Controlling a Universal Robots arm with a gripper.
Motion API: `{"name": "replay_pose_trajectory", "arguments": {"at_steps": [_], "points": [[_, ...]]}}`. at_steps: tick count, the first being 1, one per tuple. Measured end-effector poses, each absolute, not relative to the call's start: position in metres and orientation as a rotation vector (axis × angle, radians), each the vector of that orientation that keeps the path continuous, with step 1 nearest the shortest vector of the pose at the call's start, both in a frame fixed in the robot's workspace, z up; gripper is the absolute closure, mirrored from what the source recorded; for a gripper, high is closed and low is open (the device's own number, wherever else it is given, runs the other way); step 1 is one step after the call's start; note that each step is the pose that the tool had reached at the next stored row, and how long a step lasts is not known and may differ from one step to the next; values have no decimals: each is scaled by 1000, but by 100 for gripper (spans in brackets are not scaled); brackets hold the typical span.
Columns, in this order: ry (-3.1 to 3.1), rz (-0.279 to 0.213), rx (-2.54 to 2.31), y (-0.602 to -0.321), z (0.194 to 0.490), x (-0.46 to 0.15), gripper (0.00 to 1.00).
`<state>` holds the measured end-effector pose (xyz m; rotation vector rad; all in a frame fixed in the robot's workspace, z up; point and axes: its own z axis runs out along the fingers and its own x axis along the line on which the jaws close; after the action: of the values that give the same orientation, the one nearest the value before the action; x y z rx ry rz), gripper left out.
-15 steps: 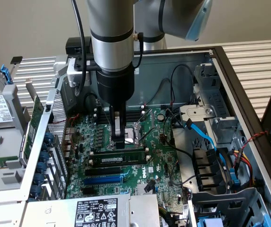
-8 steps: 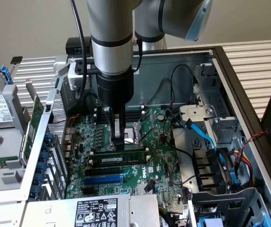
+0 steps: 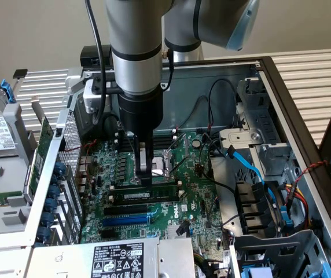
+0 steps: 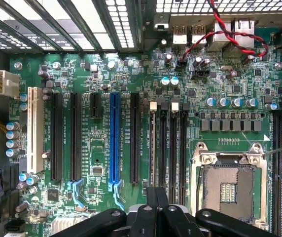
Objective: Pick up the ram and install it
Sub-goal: 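Press down the ram until it locks into place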
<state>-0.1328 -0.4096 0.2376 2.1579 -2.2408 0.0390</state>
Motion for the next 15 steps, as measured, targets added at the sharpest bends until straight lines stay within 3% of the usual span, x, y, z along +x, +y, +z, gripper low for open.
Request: {"name": "replay_pose_trajectory", "arguments": {"at_steps": [15], "points": [[-2244,49,2161,-410,231,-133,89]]}}
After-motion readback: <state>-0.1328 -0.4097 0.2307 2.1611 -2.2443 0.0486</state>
